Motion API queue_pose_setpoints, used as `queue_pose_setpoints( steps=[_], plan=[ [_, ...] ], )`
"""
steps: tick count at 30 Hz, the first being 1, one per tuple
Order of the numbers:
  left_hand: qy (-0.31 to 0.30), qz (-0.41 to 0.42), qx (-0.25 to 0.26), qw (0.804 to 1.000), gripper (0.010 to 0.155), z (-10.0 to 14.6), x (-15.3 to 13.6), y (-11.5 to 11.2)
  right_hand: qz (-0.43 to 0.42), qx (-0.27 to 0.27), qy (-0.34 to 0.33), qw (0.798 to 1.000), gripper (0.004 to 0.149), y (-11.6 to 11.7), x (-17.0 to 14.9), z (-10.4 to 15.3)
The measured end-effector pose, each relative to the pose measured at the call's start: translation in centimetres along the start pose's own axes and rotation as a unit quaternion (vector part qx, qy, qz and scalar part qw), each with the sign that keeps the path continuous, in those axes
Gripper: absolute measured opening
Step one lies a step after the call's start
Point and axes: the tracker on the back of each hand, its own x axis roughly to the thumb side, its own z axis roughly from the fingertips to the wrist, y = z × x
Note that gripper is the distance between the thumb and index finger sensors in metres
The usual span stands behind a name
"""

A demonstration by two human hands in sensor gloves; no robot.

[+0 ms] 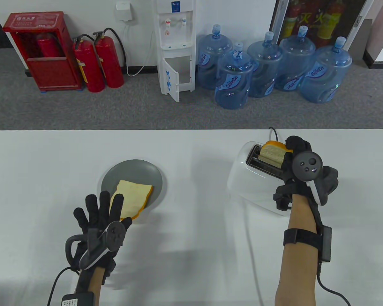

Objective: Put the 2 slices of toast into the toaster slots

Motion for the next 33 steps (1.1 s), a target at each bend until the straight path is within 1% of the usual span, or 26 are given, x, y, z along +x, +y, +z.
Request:
queue_pose_setpoints(
  steps=[12, 24, 30, 33],
  plan=[
    [-0.001, -0.001, 0.000, 1.000, 0.071, -0.04, 0.00, -0.08, 0.027, 0.028, 0.012, 0.999, 0.052, 0.57, -0.17, -0.09],
    [0.000, -0.002, 0.001, 1.000, 0.071, -0.07, -0.05, -0.08, 0.043, 0.040, 0.011, 0.998, 0.053, 0.77, 0.11, -0.19],
    [-0.002, -0.003, 0.002, 1.000, 0.071, -0.10, -0.02, -0.08, 0.041, 0.040, 0.011, 0.998, 0.048, 0.44, 0.12, -0.16],
    [-0.003, -0.003, 0.003, 1.000, 0.071, -0.10, 0.00, -0.08, 0.034, 0.046, 0.017, 0.998, 0.047, 0.18, 0.16, -0.11]
  ],
)
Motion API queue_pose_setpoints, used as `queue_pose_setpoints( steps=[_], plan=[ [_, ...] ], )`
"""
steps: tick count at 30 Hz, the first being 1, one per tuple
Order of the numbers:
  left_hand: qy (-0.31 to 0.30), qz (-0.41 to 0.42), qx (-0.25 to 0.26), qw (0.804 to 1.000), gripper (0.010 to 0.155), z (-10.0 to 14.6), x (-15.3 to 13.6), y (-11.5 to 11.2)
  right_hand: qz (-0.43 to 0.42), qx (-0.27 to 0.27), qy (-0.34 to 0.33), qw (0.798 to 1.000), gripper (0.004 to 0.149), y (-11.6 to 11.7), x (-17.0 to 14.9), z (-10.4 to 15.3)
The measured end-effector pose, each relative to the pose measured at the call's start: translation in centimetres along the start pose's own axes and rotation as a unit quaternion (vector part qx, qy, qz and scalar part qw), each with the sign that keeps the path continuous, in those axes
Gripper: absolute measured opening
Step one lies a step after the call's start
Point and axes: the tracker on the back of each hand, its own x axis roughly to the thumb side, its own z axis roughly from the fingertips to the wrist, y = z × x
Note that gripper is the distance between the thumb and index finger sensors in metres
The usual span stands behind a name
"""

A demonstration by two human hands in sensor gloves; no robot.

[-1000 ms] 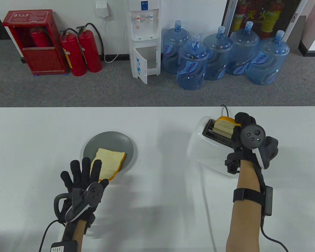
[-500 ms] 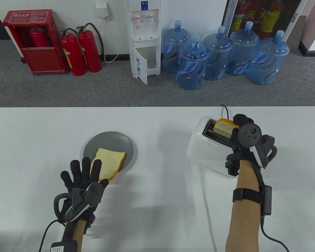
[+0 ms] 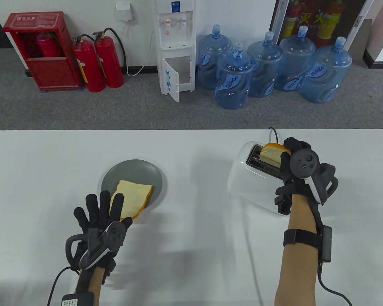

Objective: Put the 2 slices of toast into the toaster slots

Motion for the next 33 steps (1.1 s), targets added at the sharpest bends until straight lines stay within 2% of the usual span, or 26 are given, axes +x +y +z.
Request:
queue_pose_setpoints(
  steps=[5, 10, 21, 25, 33],
  plan=[
    [-0.003, 0.001, 0.003, 1.000, 0.071, 0.0, 0.1, 0.0, -0.013, 0.028, -0.016, 0.999, 0.051, -0.3, -0.1, 0.2],
    [-0.007, 0.003, 0.006, 1.000, 0.071, 0.0, 0.1, 0.0, -0.028, 0.025, -0.018, 0.999, 0.055, -1.3, -0.1, 0.6],
    [-0.027, 0.008, 0.013, 1.000, 0.071, 0.4, 1.1, 0.1, -0.049, -0.025, -0.032, 0.998, 0.060, -6.5, 0.7, 2.4],
    [-0.037, 0.008, 0.012, 0.999, 0.071, 0.6, 1.6, 0.1, -0.054, -0.051, -0.069, 0.995, 0.061, -8.2, 1.6, 3.8],
    [-0.045, 0.008, 0.015, 0.999, 0.071, 0.6, 1.9, 0.0, -0.060, -0.075, -0.143, 0.985, 0.062, -9.2, 3.4, 6.4]
  ],
)
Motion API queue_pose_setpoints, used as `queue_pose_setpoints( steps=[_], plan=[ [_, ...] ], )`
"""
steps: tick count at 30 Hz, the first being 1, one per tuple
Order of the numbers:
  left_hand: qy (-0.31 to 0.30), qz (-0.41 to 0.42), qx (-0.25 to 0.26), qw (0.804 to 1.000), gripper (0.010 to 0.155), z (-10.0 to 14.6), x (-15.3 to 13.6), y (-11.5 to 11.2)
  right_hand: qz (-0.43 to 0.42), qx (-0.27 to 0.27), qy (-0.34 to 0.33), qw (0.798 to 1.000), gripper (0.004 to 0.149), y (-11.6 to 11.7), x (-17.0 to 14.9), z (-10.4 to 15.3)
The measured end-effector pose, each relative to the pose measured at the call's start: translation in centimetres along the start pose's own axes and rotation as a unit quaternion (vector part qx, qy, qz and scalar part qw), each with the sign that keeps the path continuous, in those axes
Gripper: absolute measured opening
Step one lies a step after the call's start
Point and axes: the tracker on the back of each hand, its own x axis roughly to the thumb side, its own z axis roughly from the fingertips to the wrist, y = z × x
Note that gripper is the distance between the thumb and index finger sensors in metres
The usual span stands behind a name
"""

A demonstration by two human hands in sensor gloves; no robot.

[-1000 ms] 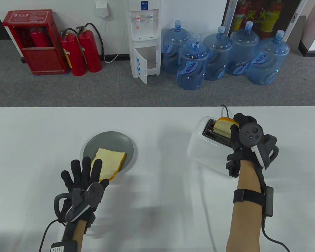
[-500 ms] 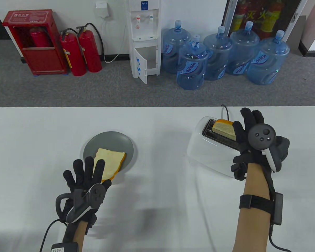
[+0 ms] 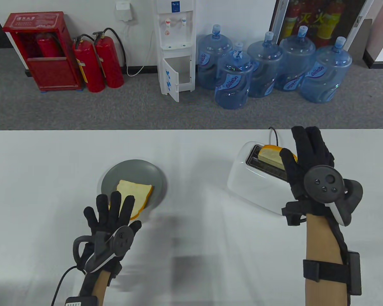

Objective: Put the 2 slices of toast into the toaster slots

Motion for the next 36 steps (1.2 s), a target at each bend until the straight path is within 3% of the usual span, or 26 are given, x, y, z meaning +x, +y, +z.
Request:
queue_pose_setpoints(
  steps=[11, 26, 36],
  plan=[
    [-0.013, -0.004, -0.002, 1.000, 0.071, 0.0, 0.8, -0.2, -0.012, -0.023, -0.088, 0.996, 0.062, -0.5, 4.2, 2.5],
    [-0.017, -0.002, 0.000, 1.000, 0.071, 0.1, 0.9, -0.1, -0.039, -0.045, -0.146, 0.987, 0.062, 1.3, 6.7, 5.7],
    [-0.018, -0.001, -0.002, 1.000, 0.071, 0.1, 1.0, -0.1, -0.046, -0.031, -0.186, 0.981, 0.063, 3.4, 7.6, 8.6]
  ],
)
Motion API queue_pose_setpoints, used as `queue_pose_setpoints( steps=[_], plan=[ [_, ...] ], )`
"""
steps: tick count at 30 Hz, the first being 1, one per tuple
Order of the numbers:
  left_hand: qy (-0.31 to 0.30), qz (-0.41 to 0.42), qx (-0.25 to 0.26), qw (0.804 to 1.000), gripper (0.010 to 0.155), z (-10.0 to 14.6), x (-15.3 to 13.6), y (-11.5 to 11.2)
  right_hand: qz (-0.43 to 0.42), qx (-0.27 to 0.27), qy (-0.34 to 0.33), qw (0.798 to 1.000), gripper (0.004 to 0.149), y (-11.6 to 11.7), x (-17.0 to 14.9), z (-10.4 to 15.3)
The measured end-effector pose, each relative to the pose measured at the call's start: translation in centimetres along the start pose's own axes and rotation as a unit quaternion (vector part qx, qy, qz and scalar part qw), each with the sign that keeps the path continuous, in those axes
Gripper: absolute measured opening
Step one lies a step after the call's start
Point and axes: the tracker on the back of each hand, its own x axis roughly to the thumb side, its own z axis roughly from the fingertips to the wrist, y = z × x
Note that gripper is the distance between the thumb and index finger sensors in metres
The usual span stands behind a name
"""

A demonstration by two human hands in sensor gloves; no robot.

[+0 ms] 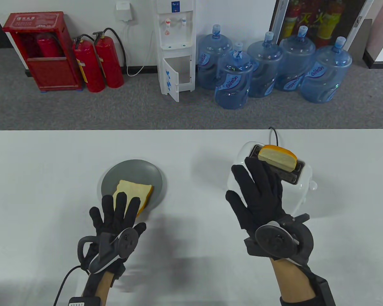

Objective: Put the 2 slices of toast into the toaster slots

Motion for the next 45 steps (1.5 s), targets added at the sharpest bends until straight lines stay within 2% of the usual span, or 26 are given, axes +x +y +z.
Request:
queue_pose_setpoints(
  steps=[31, 45],
  plan=[
    [-0.001, -0.003, 0.001, 1.000, 0.071, 0.0, 0.2, 0.1, -0.010, 0.075, -0.018, 0.997, 0.062, 6.7, 1.8, 5.5],
    [-0.001, -0.005, 0.000, 1.000, 0.071, 0.1, 0.2, 0.1, -0.009, 0.103, -0.023, 0.994, 0.063, 8.7, 2.0, 6.9]
  ],
)
